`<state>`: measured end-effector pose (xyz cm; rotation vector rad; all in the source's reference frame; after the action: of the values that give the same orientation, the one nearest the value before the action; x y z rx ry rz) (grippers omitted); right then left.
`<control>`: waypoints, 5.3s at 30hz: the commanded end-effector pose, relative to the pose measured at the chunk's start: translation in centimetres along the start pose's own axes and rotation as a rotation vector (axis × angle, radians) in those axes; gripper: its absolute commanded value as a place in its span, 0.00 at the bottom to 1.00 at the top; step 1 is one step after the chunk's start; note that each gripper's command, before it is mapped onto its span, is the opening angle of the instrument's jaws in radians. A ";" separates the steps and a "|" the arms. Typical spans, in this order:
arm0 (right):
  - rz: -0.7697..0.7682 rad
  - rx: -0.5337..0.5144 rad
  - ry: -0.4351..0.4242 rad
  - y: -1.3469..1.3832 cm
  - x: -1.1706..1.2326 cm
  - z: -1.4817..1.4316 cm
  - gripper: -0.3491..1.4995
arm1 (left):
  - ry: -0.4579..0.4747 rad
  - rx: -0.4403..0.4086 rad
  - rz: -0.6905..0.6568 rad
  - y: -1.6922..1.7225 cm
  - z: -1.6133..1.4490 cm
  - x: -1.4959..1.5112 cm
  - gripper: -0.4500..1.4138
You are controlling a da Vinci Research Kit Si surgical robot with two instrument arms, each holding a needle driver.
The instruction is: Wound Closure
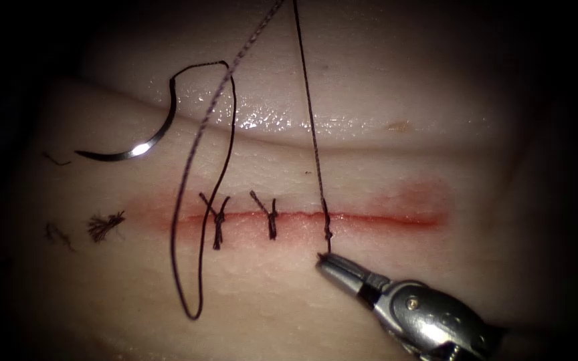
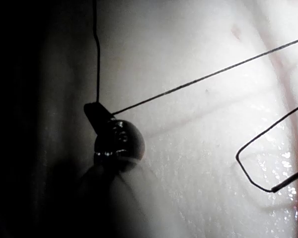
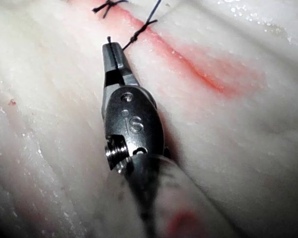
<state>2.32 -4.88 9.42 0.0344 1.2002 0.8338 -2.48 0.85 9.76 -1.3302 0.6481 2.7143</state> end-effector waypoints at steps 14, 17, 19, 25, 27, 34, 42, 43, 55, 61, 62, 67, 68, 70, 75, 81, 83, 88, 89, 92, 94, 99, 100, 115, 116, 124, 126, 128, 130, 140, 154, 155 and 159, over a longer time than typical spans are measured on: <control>0.010 0.019 0.004 -0.19 -0.04 -0.01 0.00 | -0.109 0.085 0.046 -0.28 0.08 -0.05 0.00; 0.008 0.024 -0.001 -0.21 -0.05 -0.02 0.00 | -0.110 0.086 0.047 -0.28 0.09 -0.05 0.00; 0.008 0.026 -0.003 -0.22 -0.05 -0.02 0.00 | -0.110 0.086 0.047 -0.29 0.10 -0.06 0.00; 0.013 0.037 -0.008 -0.24 -0.04 0.00 0.00 | -0.102 0.086 0.047 -0.28 0.09 -0.06 0.00; 0.019 0.055 -0.011 -0.24 -0.04 0.03 0.00 | -0.077 0.079 0.037 -0.24 0.07 -0.04 0.00; 0.041 0.067 -0.017 -0.31 0.06 0.17 0.71 | 0.195 -0.059 -0.092 0.10 -0.10 0.21 0.00; 0.070 0.080 -0.019 -0.38 0.31 0.14 0.93 | 0.474 -0.225 -0.201 0.53 -0.41 0.68 0.00; 0.072 0.082 -0.020 -0.39 0.34 0.12 0.94 | 0.511 -0.248 -0.216 0.60 -0.48 0.76 0.00; 0.105 0.196 -0.021 -0.22 0.92 -0.08 0.80 | 0.742 -0.405 -0.310 1.20 -1.36 1.75 0.00; 0.092 0.293 -0.019 0.23 1.11 0.13 0.65 | 0.727 -0.424 -0.324 1.50 -1.70 2.10 0.00; 0.094 0.313 -0.014 0.31 1.12 0.20 0.60 | 0.722 -0.425 -0.323 1.53 -1.73 2.13 0.00; 0.077 0.377 -0.040 0.57 1.01 0.55 0.35 | 0.701 -0.454 -0.332 1.67 -1.92 2.28 0.00; 0.066 0.397 -0.034 0.60 0.97 0.63 0.11 | 0.696 -0.458 -0.336 1.68 -1.94 2.29 0.00; 0.057 0.417 -0.024 0.63 0.90 0.75 0.00 | 0.695 -0.465 -0.343 1.73 -1.98 2.33 0.00; 0.043 0.471 -0.001 0.75 0.77 1.09 0.00 | 0.686 -0.484 -0.368 1.88 -2.06 2.40 0.00; 0.064 0.498 0.042 0.79 0.80 1.38 0.00 | 0.668 -0.505 -0.406 2.11 -2.09 2.42 0.00; 0.066 0.501 0.045 0.77 0.83 1.46 0.00 | 0.672 -0.514 -0.410 2.16 -2.10 2.42 0.00; 0.091 0.520 0.070 0.71 0.84 1.65 0.00 | 0.670 -0.522 -0.418 2.25 -2.10 2.43 0.00; 0.105 0.525 0.083 0.71 0.84 1.67 0.00 | 0.672 -0.525 -0.422 2.26 -2.11 2.42 0.00; 0.159 0.546 0.130 0.72 0.86 1.72 0.00 | 0.670 -0.530 -0.436 2.28 -2.09 2.40 0.00; 0.193 0.561 0.163 0.73 0.88 1.73 0.00 | 0.665 -0.532 -0.457 2.29 -2.08 2.35 0.00; 0.277 0.608 0.253 0.79 0.96 1.68 0.00 | 0.621 -0.507 -0.507 2.35 -2.00 2.17 0.00; 0.291 0.623 0.266 0.81 0.99 1.66 0.00 | 0.598 -0.495 -0.516 2.36 -1.97 2.11 0.00; 0.325 0.760 0.288 0.89 1.24 1.22 0.00 | 0.478 -0.419 -0.579 2.38 -1.68 1.47 0.00; 0.312 0.771 0.283 0.90 1.26 1.19 0.00 | 0.474 -0.418 -0.585 2.37 -1.67 1.45 0.00; 0.150 0.923 0.212 0.82 1.29 1.06 0.00 | 0.462 -0.399 -0.590 2.33 -1.54 1.42 0.00; 0.113 0.971 0.190 0.78 1.29 1.04 0.00 | 0.462 -0.398 -0.592 2.31 -1.50 1.42 0.00; 0.088 1.007 0.165 0.74 1.30 1.03 0.00 | 0.464 -0.399 -0.598 2.30 -1.47 1.42 0.00; 0.047 1.053 0.116 0.70 1.31 1.04 0.00 | 0.474 -0.407 -0.604 2.30 -1.40 1.45 0.00; -0.219 1.249 -0.085 0.64 1.31 1.03 0.00 | 0.483 -0.407 -0.606 2.25 -1.25 1.46 0.00; -0.605 1.387 -0.352 0.43 1.01 1.20 0.25 | 0.488 -0.418 -0.607 2.32 -1.32 1.48 0.00; -0.618 1.392 -0.359 0.42 0.98 1.19 0.30 | 0.489 -0.419 -0.607 2.32 -1.33 1.48 0.00; -0.650 1.411 -0.369 0.41 0.86 1.12 0.39 | 0.492 -0.426 -0.611 2.31 -1.37 1.44 0.00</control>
<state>3.04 -3.63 9.29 0.8548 1.1145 -0.6690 -2.82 -1.95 8.66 -1.9119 -0.3286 2.0907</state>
